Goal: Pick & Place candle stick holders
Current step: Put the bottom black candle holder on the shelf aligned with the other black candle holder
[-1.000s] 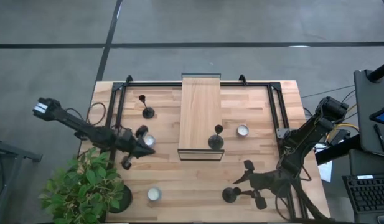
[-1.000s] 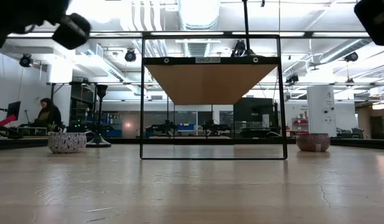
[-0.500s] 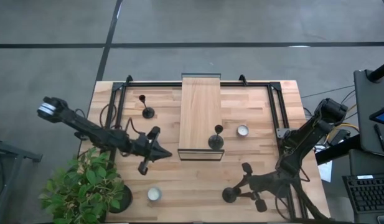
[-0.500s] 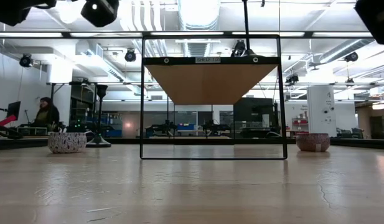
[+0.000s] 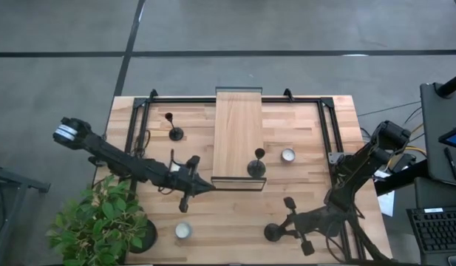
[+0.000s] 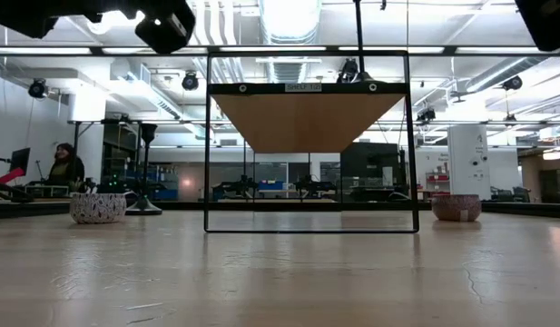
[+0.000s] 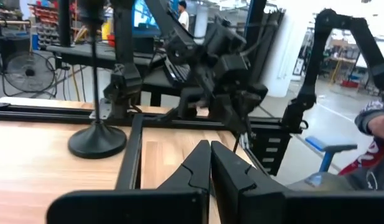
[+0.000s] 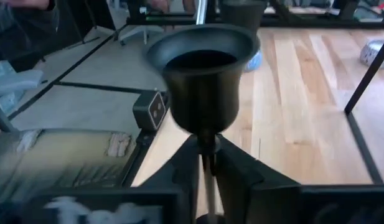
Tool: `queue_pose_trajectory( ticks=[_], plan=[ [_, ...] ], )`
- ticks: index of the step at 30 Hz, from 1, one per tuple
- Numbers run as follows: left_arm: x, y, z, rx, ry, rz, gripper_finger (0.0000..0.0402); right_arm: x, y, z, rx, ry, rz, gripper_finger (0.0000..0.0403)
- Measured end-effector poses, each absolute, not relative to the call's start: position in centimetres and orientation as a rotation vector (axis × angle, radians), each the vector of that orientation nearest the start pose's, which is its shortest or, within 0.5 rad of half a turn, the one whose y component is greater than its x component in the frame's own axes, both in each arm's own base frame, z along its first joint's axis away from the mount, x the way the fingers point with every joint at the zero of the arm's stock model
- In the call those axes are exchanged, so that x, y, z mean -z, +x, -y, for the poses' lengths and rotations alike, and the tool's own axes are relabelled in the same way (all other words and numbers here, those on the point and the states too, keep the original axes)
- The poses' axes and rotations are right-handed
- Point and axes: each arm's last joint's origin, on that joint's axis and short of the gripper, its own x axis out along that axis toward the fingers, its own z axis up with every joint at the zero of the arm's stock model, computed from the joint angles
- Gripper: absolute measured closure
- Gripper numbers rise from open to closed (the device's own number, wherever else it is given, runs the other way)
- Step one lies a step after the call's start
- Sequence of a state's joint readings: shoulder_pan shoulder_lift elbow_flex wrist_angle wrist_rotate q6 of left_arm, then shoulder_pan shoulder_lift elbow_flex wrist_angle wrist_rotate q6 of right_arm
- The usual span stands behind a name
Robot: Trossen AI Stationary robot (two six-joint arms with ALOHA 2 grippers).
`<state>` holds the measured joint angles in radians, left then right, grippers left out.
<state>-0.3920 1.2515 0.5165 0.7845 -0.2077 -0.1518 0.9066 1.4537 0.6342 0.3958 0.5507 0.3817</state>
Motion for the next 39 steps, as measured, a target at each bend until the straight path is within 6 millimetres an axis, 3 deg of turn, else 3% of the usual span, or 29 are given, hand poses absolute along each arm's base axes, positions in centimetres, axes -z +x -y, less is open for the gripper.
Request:
queue_pose_trajectory(
  ticks=[9,20,31,39],
  plan=[
    [-24.2,27.2,11.2,0.215,-0.11,0.015,0.0388,-20.0,19.4,-21.0,-0.27,0.078,-0.338,0.0387],
    [-23.5,31.9,13.6,0.222,-0.157,-0.034,0.0306,-22.0,21.0,-20.8,-0.248,0.022,-0.277,0.0389],
    [-22.3,36.2,16.2,0.23,-0.15,-0.046,0.0303,-23.4,22.9,-19.4,-0.181,0.007,-0.231,0.0389],
    [-21.8,37.5,16.8,0.228,-0.155,-0.049,0.0302,-24.0,23.9,-18.5,-0.143,0.013,-0.219,0.0389]
  ],
)
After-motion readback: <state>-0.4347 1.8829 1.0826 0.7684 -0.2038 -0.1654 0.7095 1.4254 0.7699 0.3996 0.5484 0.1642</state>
